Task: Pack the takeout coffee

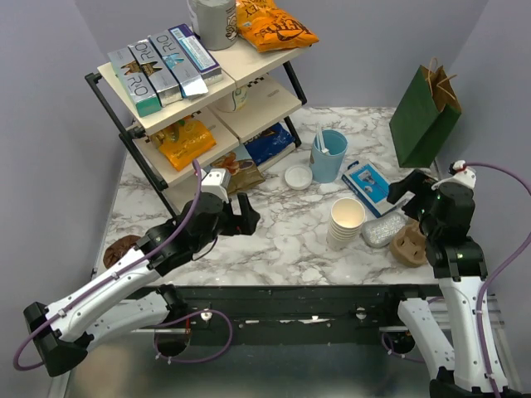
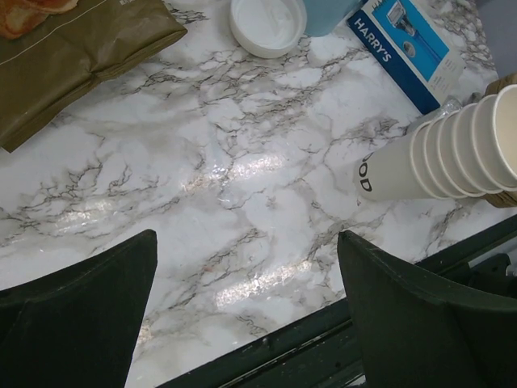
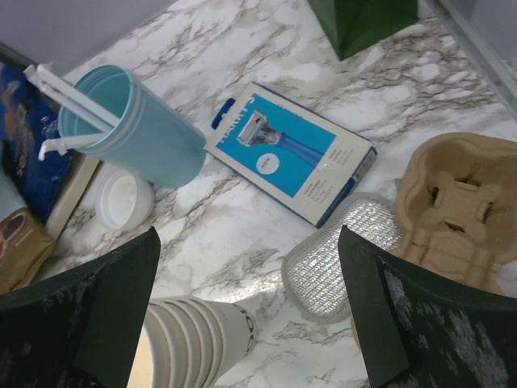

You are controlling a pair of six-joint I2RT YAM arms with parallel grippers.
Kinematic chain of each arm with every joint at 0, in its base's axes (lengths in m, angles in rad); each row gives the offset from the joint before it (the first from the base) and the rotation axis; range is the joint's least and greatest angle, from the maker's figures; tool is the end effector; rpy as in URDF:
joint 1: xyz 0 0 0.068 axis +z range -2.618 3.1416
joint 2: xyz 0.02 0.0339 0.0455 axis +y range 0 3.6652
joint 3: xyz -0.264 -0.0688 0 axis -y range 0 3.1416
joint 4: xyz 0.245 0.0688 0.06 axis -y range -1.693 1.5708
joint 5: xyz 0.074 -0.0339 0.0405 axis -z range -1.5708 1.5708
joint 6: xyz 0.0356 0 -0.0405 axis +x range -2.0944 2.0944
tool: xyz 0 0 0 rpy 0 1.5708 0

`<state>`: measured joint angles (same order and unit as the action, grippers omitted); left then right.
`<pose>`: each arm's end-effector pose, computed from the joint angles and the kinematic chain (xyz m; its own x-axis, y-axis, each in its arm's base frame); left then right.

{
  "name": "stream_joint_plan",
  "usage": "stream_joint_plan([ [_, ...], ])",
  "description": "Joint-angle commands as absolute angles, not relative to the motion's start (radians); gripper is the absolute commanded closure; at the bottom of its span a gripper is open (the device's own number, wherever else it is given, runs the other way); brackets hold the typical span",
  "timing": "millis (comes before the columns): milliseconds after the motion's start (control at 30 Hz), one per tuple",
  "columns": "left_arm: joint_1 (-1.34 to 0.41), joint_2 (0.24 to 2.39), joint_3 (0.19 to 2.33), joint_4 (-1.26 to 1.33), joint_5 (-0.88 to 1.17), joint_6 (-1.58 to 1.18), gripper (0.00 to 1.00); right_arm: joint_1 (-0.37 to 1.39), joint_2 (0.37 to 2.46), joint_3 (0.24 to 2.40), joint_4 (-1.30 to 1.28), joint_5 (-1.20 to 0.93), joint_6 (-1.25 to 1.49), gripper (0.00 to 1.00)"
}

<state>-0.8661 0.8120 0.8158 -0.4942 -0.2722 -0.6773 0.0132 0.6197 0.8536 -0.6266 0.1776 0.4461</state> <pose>0.1230 -0.1299 0.3150 -0.6013 -0.2247 -0.7668 0.2609 0.8519 -0.4542 0.1303 -0.0046 0.3403 -0.2804 0.4210 -0.8626 0.3006 0.8920 0.3376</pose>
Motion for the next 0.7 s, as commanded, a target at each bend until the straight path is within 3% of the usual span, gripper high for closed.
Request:
stream_joint_plan([
  [0, -0.868, 0.824, 0.824, -0.468, -0.245, -0.661, 0.01, 0.015, 0.629, 0.871, -0.584, -0.08, 0.397, 0.0],
  [233, -0.868, 0.834, 0.805, -0.433, -0.238, -0.641, 0.01, 0.015, 0.75, 0.931, -0.682, -0.477, 0.341, 0.02],
  [667, -0.868, 0.861, 0.779, -0.362, -0.178, -0.617, 0.01, 0.031, 0.824, 0.957, -0.86, -0.496, 0.322, 0.28],
])
